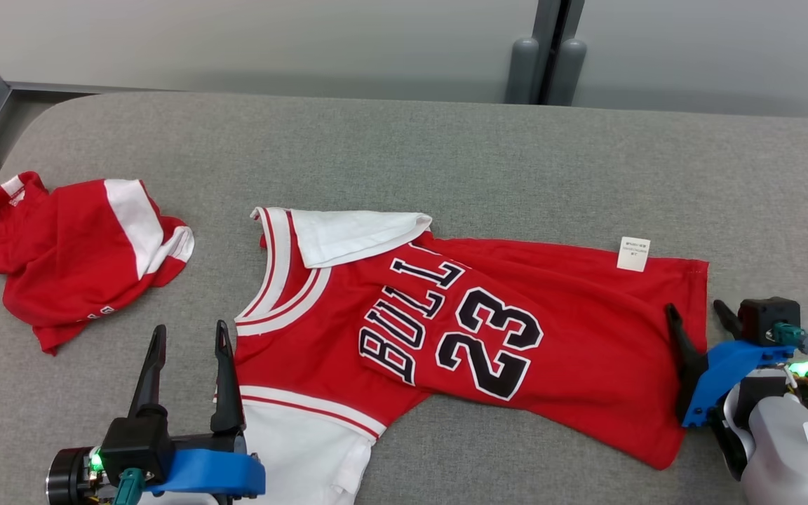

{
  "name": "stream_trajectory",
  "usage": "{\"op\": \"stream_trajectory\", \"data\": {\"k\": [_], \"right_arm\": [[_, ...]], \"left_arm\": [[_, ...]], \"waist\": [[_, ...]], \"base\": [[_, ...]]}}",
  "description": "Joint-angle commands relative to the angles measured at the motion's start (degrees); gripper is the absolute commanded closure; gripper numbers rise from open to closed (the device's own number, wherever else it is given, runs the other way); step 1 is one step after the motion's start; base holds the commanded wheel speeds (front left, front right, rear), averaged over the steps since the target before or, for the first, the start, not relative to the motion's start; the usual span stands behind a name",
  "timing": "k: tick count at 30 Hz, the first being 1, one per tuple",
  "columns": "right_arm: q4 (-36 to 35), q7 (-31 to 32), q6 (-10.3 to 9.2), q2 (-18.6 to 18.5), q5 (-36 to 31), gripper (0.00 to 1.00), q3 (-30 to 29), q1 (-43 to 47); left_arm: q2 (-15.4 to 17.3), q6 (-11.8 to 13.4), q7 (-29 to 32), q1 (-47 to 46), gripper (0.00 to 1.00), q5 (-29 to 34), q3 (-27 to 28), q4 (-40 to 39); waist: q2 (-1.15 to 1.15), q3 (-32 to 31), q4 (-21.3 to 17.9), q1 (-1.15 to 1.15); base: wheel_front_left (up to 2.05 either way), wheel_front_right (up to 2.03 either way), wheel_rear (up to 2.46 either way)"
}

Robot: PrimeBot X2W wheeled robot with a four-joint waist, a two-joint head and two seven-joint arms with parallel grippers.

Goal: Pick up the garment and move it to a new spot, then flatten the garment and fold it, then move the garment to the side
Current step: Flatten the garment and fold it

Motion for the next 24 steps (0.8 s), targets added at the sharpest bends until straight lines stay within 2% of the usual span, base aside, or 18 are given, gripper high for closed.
{"op": "stream_trajectory", "data": {"k": [1,4,5,6,7,11,21,24], "right_arm": [[1.96,0.1,0.01,0.08,1.17,0.0,0.63,-1.23],[4.75,0.66,0.02,1.12,3.0,0.0,1.67,-1.52],[5.24,0.68,0.02,1.49,4.02,0.26,2.02,-1.51],[5.68,0.79,0.02,1.67,4.86,0.75,2.59,-1.64],[5.87,0.75,0.02,1.64,5.5,1.0,3.12,-1.76],[4.26,0.03,0.01,-0.28,7.51,1.0,4.79,-3.31],[-6.38,-0.4,0.01,-5.62,10.06,1.0,5.92,-10.49],[-6.64,-0.4,0.01,-6.85,9.95,1.0,6.09,-13.2]], "left_arm": [[-0.06,0.45,-0.02,-1.07,0.0,-0.35,-0.18,0.1],[-0.06,0.65,-0.02,-0.96,0.0,-0.42,-0.5,0.21],[-0.06,0.69,-0.02,-0.92,0.0,-0.51,-0.59,0.23],[-0.06,0.77,-0.02,-0.89,0.0,-0.58,-0.7,0.29],[-0.06,0.86,-0.02,-0.88,0.0,-0.7,-0.8,0.35],[-0.06,1.14,-0.03,-1.15,0.0,-1.06,-1.18,0.5],[-0.06,1.48,-0.02,-2.26,0.0,-1.91,-2.6,0.11],[-0.05,1.55,-0.02,-2.67,0.0,-2.13,-3.13,0.22]], "waist": [[0.0,0.41,0.51,0.0],[0.0,0.53,0.7,0.0],[0.0,0.56,0.71,0.0],[0.0,0.56,0.72,0.0],[0.0,0.56,0.71,0.0],[0.0,0.39,0.7,0.0],[0.0,2.06,1.53,0.0],[0.0,2.9,2.33,0.0]], "base": [[0.0,0.0,0.0],[0.0,0.0,0.0],[0.0,0.0,0.0],[0.0,0.0,0.0],[0.0,0.0,0.0],[0.0,0.0,0.0],[0.0,0.0,0.0],[0.0,0.0,0.0]]}}
